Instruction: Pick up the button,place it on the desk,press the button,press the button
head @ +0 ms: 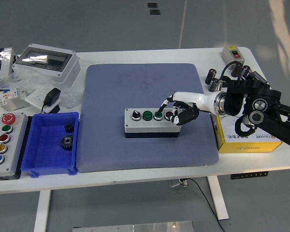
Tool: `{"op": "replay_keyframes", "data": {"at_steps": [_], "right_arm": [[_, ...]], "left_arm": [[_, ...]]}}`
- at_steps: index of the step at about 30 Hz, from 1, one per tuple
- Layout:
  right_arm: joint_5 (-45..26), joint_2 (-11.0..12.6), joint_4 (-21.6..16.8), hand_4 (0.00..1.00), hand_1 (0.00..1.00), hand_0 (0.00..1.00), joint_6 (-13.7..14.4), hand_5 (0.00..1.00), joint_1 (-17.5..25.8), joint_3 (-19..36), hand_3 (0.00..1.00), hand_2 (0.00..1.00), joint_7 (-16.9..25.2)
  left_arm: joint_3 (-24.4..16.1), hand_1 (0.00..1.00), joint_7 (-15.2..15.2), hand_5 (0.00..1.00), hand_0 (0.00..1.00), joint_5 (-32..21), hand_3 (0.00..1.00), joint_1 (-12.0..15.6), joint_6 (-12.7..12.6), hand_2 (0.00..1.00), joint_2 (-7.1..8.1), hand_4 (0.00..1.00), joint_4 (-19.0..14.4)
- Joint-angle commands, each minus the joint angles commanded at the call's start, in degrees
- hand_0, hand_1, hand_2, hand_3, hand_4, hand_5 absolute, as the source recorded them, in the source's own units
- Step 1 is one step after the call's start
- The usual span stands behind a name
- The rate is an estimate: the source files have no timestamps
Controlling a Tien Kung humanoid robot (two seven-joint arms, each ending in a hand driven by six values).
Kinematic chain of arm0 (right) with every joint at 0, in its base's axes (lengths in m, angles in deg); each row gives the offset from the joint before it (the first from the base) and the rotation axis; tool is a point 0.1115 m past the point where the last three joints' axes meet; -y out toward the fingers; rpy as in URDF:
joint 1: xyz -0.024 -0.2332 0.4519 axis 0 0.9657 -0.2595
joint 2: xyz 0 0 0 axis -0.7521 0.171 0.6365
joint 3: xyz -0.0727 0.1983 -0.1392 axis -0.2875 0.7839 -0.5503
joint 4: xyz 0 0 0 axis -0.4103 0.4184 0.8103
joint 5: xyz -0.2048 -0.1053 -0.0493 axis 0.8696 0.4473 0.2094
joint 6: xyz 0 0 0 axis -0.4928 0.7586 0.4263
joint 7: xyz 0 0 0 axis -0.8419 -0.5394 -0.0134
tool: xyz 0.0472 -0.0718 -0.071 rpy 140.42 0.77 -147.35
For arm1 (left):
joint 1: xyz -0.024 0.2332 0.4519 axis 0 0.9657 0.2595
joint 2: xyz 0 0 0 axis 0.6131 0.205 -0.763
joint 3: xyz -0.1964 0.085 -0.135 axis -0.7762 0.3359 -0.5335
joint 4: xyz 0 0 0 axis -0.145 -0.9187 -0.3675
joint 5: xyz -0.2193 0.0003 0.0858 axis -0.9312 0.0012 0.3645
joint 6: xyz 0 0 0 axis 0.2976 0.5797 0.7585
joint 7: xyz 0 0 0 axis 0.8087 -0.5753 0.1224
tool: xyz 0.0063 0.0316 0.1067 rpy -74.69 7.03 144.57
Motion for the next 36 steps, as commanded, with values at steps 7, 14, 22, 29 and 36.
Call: {"op": "replay_keyframes", "data": {"at_steps": [7, 14, 22, 29, 36], "right_arm": [[0.24, -1.43, 1.82, 0.193, 0.079, 0.002, 1.46, 0.047, 0.12, -1.47, 0.767, 0.187, 0.27], [0.26, -2.18, 4.1, 0.206, 0.078, 0.002, 2.49, 0.046, 0.36, -2.6, 0.758, 0.183, 0.66], [-0.29, -2.66, 5.26, 0.209, 0.074, 0.002, 4.42, 0.043, 0.7, -2.6, 0.756, 0.183, 2.28], [-2.97, -0.64, 1.13, 0.213, 0.075, 0.002, 0.82, 0.043, 3.07, 5.27, 0.753, 0.181, 3.5], [4.56, -0.49, -0.93, 0.221, 0.07, 0.002, -0.34, 0.041, 11.83, 17.63, 0.745, 0.18, 2.68]], "left_arm": [[0.11, 0.523, 0.0, 0.222, 0.62, -0.18, 0.583, 0.0, -0.01, 0.528, 0.0, 0.594, 0.0], [0.17, 0.523, 0.07, 0.22, 0.62, -0.18, 0.583, -0.08, 0.03, 0.528, 0.04, 0.593, 0.0], [0.43, 0.523, 0.21, 0.22, 0.619, -0.47, 0.583, -0.03, 0.06, 0.528, 0.02, 0.593, 0.0], [0.53, 0.523, 0.3, 0.219, 0.618, -0.63, 0.583, 0.07, 0.08, 0.527, -0.05, 0.594, 0.0], [0.61, 0.523, 0.57, 0.22, 0.619, -0.77, 0.584, 0.2, 0.09, 0.528, -0.22, 0.595, 0.0]]}}
